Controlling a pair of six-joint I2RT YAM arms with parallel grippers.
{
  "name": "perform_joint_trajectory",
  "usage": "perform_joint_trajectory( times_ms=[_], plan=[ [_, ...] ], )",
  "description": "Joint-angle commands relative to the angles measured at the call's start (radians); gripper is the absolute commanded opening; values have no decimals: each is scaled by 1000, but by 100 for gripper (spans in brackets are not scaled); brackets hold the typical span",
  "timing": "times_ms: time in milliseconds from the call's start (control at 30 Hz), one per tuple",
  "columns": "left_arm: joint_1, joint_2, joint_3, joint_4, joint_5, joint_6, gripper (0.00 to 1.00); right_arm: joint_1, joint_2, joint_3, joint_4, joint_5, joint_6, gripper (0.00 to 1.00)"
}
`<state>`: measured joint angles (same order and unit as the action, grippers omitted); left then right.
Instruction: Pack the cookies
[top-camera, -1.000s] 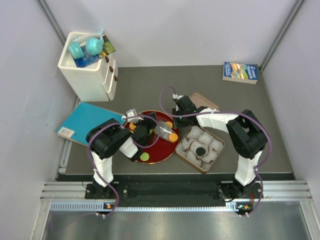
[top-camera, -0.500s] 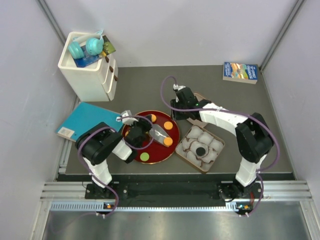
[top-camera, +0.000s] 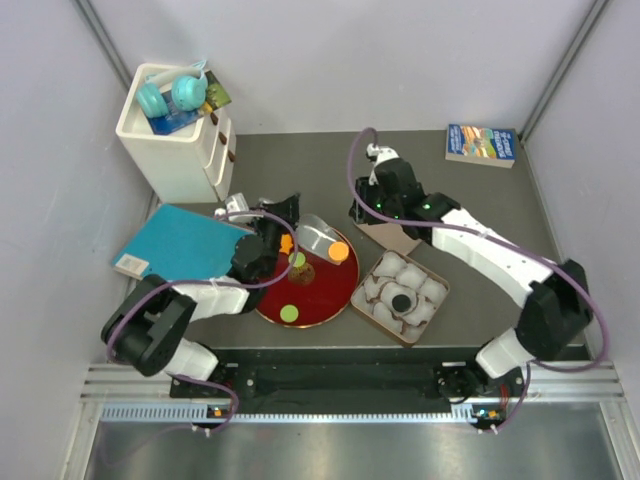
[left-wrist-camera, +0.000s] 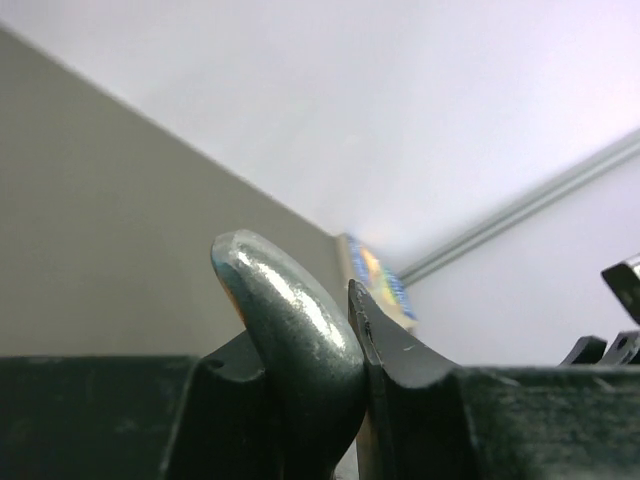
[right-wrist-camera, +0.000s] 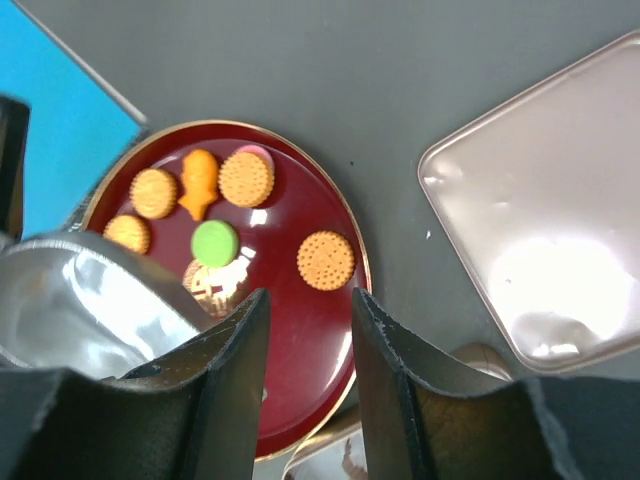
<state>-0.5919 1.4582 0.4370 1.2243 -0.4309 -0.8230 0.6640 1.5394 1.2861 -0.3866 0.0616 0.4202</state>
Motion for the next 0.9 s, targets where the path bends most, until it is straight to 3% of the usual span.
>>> perform_joint_trajectory(
  times_ms=[0,300,600,867],
  plan=[
    [-12,-76,142,-166,141,8,0,6,-148,-51,-11,32,14,38],
    [-121,33,316,-282,179,85,0,8,-413,-209,-84,89,17,38],
    [-175,249,473,-223,178,93,0,8,-640,-228,-233,159,12,38],
    [-207,410,623,-184,202,97,0,8,-728,-252,-291,185,22,38]
  ],
)
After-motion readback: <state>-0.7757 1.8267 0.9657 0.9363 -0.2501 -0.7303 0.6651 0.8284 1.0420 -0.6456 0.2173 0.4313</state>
